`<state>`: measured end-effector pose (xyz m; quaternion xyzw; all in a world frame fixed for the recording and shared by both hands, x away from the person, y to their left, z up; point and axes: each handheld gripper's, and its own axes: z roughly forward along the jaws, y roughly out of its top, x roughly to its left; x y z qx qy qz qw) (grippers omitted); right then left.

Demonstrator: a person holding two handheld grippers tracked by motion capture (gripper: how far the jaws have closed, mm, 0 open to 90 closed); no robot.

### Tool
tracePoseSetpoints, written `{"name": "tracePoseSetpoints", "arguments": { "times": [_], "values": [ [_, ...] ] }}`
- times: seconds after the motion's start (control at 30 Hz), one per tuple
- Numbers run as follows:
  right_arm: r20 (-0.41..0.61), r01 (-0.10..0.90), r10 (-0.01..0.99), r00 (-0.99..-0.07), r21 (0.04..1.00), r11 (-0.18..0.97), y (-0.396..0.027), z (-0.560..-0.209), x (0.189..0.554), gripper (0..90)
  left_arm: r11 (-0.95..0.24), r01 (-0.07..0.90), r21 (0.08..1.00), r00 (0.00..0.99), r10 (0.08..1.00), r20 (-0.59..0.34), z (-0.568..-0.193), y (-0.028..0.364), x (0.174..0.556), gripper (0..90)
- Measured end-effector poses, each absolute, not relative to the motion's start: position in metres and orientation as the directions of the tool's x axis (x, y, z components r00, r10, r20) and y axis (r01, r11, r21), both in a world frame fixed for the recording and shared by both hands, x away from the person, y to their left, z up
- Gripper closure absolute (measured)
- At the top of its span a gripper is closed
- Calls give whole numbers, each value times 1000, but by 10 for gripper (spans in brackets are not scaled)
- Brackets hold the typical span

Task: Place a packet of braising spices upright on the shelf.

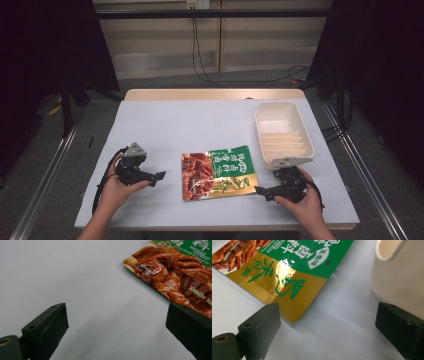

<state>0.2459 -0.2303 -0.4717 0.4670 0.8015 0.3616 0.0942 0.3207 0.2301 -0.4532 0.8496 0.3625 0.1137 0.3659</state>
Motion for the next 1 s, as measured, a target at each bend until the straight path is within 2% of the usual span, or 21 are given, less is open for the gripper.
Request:
{"name": "tracePoseSetpoints", "arguments": {
  "times": [0.33,0.67,1.0],
  "values": [
    [202,682,808,-553,667,300,-224,-469,249,86,-477,530,700,714,697,-66,-454,228,321,44],
    [234,694,791,-566,653,303,-212,-467,254,213,-484,530,696,716,696,-61,-453,227,319,45],
    [279,720,778,-563,627,296,-200,-466,263,282,-483,531,696,710,702,-54,-453,226,318,48]
  ]
}}
